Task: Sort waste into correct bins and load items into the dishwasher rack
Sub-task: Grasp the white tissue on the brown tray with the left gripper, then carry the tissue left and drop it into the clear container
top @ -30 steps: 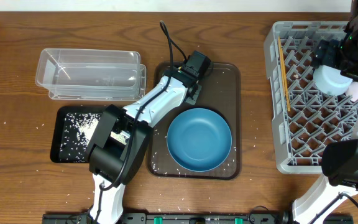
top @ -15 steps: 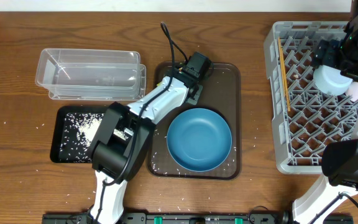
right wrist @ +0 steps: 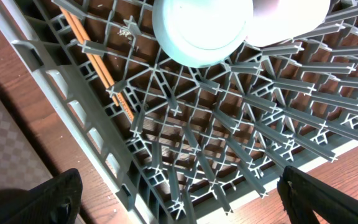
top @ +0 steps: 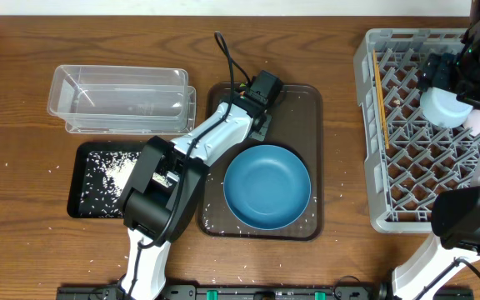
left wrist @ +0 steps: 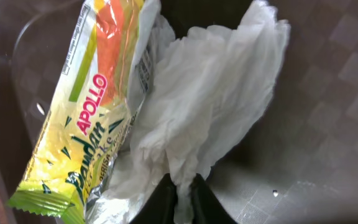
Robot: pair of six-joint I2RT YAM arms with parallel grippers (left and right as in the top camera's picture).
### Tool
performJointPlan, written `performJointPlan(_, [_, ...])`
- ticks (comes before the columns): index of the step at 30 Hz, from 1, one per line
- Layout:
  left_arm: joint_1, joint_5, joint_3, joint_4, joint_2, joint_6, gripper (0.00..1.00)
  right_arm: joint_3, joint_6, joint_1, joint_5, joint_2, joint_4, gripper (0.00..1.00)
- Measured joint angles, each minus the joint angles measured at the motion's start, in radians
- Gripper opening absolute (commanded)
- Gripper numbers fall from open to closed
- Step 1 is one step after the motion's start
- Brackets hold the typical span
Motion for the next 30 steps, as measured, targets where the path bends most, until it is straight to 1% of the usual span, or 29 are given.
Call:
performJointPlan(4, [-0.002, 0.009, -0.002, -0.026, -0.015, -0.023, 0.06, 0.000, 0.000, 0.000, 0.000, 0.000, 0.000, 0.99])
performJointPlan(6, [-0.003, 0.036, -0.006, -0.037, -0.049, -0.030, 0.06, 0.000, 0.000, 0.000, 0.000, 0.000, 0.000, 0.99])
performJointPlan(11, [-0.008, 0.125, -0.007, -0.049, -0.198, -0.038, 0.06, 0.000, 0.000, 0.000, 0.000, 0.000, 0.000, 0.99])
performJointPlan(16, [-0.010, 0.164, -0.007, -0.071, -0.344, -0.057, 0.06, 0.000, 0.000, 0.000, 0.000, 0.000, 0.000, 0.99])
performJointPlan(21, [-0.010, 0.174, -0.007, -0.079, -0.406, -0.058, 0.06, 0.000, 0.000, 0.000, 0.000, 0.000, 0.000, 0.99])
performJointPlan(25, [-0.010, 0.151, -0.007, -0.076, -0.430, -0.059, 0.07, 0.000, 0.000, 0.000, 0.000, 0.000, 0.000, 0.99])
performJointPlan(30, [0.014, 0.033, -0.007, -0.053, -0.442, -0.061, 0.06, 0.000, 0.000, 0.000, 0.000, 0.000, 0.000, 0.99])
